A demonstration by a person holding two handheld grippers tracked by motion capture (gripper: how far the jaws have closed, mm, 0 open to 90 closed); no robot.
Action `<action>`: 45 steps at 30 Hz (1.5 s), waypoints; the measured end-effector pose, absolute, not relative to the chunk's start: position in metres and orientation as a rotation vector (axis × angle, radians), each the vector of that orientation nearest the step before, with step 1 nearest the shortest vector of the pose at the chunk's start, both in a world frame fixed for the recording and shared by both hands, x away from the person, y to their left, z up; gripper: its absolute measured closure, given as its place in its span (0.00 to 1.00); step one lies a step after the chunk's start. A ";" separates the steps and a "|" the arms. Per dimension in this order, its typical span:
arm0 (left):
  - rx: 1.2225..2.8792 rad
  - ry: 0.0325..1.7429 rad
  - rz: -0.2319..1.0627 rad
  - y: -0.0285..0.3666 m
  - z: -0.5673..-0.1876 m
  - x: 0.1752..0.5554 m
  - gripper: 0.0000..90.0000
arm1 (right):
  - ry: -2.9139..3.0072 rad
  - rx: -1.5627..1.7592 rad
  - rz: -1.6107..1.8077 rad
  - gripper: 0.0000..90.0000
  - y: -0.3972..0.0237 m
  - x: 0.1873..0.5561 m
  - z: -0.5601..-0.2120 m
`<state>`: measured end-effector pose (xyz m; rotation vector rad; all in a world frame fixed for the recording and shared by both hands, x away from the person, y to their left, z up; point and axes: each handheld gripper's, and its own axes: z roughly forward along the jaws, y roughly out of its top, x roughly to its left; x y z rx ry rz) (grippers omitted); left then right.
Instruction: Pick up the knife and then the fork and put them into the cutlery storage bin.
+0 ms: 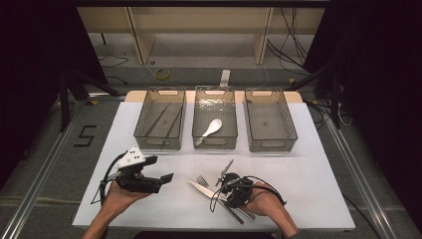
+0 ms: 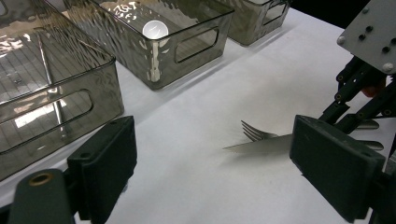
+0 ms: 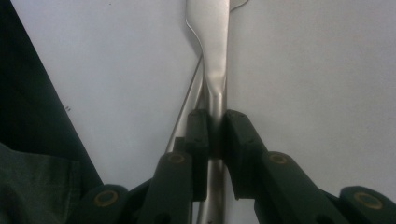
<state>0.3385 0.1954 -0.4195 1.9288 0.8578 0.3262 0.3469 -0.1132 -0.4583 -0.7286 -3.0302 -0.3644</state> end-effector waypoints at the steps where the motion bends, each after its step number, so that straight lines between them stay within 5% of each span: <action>1: 1.929 0.858 0.326 0.196 -0.419 0.339 0.16 | -3.029 -0.723 -0.370 0.90 -0.114 0.347 -0.458; 45: 1.835 0.878 0.337 0.205 -0.415 0.338 0.16 | -2.955 -1.013 -0.811 0.90 -0.170 0.387 -0.411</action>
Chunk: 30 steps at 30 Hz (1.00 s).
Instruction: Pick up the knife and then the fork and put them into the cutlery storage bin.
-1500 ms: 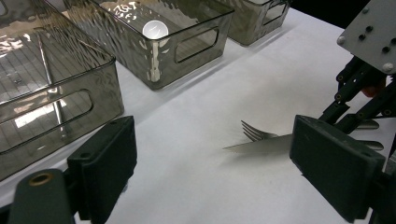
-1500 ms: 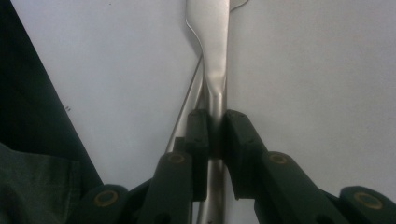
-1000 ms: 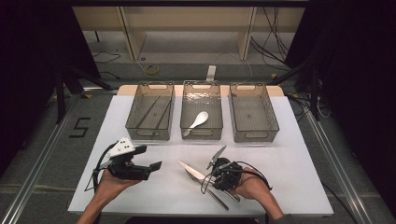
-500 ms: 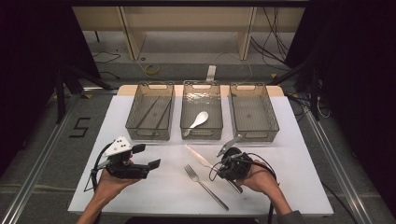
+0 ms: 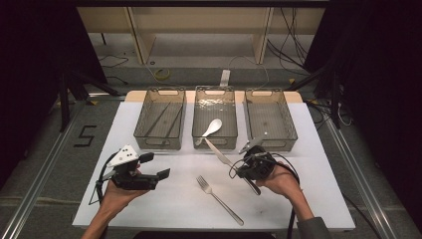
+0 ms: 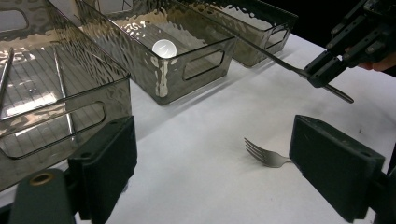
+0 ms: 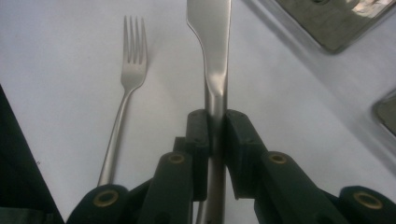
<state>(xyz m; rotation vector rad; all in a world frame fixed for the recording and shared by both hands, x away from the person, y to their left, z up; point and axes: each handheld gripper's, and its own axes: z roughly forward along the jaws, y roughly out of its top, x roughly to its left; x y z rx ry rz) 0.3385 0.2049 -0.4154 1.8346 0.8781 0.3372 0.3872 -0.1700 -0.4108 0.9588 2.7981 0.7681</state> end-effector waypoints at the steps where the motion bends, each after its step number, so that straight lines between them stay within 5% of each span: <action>1: 1.833 0.878 0.337 0.205 -0.415 0.338 0.16 | 2.791 0.964 0.771 0.90 -0.171 0.388 -0.410; 30: 1.790 0.891 0.340 0.208 -0.414 0.338 0.16 | 2.590 1.075 0.946 0.90 -0.192 0.427 -0.373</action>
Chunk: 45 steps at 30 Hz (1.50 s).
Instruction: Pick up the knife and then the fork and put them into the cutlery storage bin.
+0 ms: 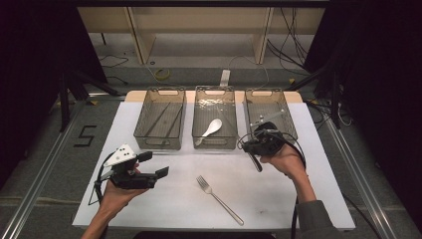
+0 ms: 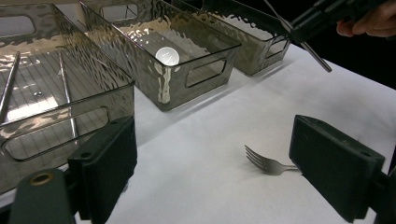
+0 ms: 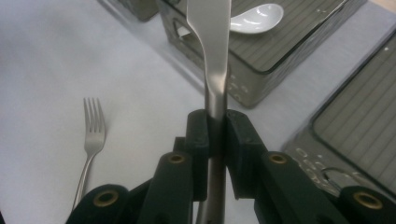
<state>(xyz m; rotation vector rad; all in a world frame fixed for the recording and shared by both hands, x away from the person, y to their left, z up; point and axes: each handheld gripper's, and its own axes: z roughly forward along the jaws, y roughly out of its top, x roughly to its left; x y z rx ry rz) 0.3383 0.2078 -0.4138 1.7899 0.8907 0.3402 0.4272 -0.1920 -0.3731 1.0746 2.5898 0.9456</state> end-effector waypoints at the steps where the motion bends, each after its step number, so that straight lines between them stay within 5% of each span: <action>1: 1.790 0.892 0.340 0.208 -0.414 0.338 0.16 | 2.580 1.074 0.948 0.90 -0.193 0.429 -0.371; 45: 1.772 0.885 0.348 0.209 -0.413 0.337 0.16 | 2.265 1.438 0.980 0.90 -0.240 0.511 -0.349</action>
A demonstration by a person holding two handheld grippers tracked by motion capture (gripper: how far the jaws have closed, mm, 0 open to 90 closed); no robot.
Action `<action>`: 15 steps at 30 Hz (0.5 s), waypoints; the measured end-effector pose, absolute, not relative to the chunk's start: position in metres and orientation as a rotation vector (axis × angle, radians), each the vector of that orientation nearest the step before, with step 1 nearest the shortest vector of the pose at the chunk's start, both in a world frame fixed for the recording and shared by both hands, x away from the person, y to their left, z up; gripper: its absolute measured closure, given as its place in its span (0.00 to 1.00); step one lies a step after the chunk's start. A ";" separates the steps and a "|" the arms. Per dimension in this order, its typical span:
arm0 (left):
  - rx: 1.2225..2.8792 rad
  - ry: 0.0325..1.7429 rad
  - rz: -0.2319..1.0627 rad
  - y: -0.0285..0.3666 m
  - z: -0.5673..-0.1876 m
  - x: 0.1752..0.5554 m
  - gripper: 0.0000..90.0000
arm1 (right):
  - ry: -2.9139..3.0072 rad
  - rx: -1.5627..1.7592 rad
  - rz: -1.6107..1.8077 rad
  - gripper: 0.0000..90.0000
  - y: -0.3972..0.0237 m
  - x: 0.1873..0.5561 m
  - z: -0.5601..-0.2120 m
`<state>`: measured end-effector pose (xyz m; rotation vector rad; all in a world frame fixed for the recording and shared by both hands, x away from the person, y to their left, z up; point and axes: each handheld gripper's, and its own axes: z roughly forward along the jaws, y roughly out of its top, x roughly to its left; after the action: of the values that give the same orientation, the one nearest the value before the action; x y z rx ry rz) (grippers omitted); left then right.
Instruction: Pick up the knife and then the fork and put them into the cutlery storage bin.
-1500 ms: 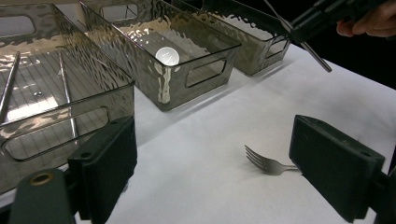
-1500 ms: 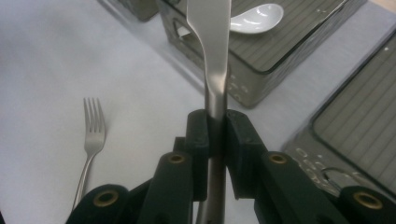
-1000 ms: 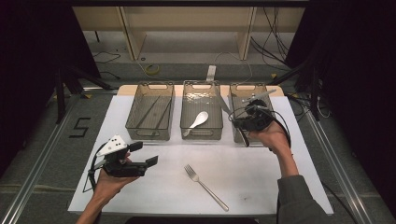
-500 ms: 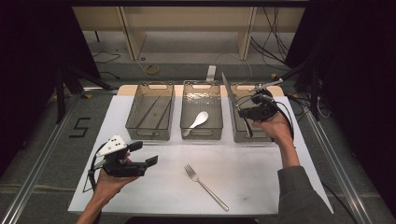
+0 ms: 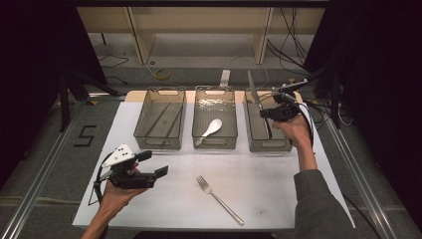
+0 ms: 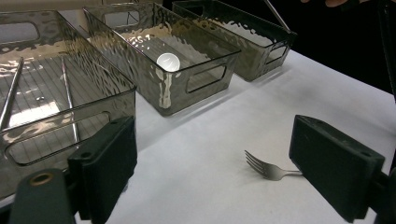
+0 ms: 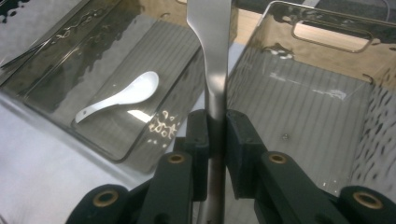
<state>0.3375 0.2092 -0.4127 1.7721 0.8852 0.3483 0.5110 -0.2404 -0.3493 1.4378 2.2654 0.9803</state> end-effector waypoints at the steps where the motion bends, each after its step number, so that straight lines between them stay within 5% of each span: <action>1: 1.772 0.885 0.348 0.209 -0.413 0.337 0.16 | 2.258 1.440 0.977 0.90 -0.241 0.513 -0.350; 15: 1.767 0.879 0.349 0.209 -0.412 0.337 0.16 | 2.155 1.554 0.965 0.90 -0.248 0.529 -0.362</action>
<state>0.3370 0.2089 -0.4124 1.7674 0.8791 0.3486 0.5287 -0.2480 -0.3624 1.5537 2.1553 0.9649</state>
